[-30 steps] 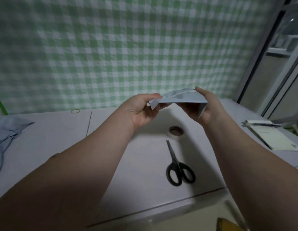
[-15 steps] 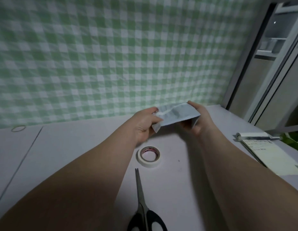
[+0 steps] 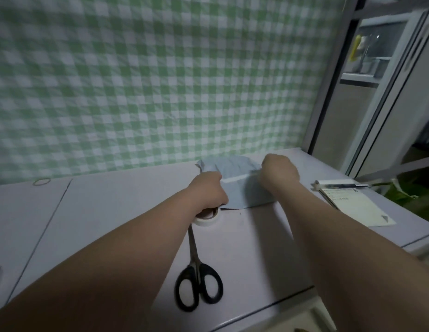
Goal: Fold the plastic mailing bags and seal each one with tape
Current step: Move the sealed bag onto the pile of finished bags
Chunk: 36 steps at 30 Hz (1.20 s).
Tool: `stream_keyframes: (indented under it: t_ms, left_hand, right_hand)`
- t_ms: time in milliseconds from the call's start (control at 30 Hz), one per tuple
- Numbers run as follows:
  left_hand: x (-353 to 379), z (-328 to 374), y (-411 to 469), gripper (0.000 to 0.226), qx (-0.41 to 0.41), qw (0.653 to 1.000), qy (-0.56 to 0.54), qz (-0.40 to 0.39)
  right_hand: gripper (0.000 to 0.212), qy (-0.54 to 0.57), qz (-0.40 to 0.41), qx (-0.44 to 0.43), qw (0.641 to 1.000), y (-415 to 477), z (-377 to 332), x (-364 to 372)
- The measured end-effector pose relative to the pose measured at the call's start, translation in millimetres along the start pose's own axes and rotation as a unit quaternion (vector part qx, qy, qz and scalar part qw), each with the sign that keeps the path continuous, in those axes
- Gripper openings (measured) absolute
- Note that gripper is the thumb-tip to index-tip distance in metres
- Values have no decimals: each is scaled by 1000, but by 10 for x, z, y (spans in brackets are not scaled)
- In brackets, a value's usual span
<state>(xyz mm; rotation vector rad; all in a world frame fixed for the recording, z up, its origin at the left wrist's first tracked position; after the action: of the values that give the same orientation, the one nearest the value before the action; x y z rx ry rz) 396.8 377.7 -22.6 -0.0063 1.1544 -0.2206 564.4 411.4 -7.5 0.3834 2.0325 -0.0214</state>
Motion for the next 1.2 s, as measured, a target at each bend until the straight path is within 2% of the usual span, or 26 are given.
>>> stream_keyframes:
  t_ms: [67,133,200,267,433,567,700,967,1200]
  left_hand:
    - [-18,-21,-67,25,8,999,38,1]
    - [-38,-68,-115,57,12,998,61,0]
    - [-55,-123,-158,73,20,997,74,-15]
    - [-65,-178,-165,79,17,995,97,-25]
    - [-121,-237,-199,45,-13,990,137,35]
    - [-156,-401,-268,50,-47,988,120,79]
    - [-380,-566,-551,45,-59,986,87,126]
    - [-641,-1139,-1379,38,-104,975,68,183]
    - [-739,-2050,-2220,37,-188,955,121,193]
  right_hand:
    - [37,38,-44,-33,998,-69,-210,183]
    - [51,47,-105,-39,993,-141,-322,450]
    - [68,6,-143,-19,989,-225,-292,681]
    - [78,-40,-137,-18,990,-272,-212,789]
    - [83,-56,-131,-23,990,-291,-154,773]
    - [78,-40,-138,-25,989,-367,-118,709]
    - [66,85,-109,-31,990,-595,-194,556]
    - [44,273,-126,-132,944,-1539,-924,449]
    - [35,219,-165,-214,938,-2250,-1462,580]
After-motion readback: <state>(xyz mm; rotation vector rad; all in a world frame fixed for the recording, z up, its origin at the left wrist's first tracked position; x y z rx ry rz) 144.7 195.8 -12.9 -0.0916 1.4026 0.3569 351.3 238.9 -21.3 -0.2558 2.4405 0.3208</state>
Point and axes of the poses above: each hand's wrist, its own y-axis towards the middle knuckle, its own x-axis out of the palm, z = x × y, the point moved 5 cm from there along y, towards the middle knuckle, and after that the axes turned 10 degrees about y, right-handed, at the moved point
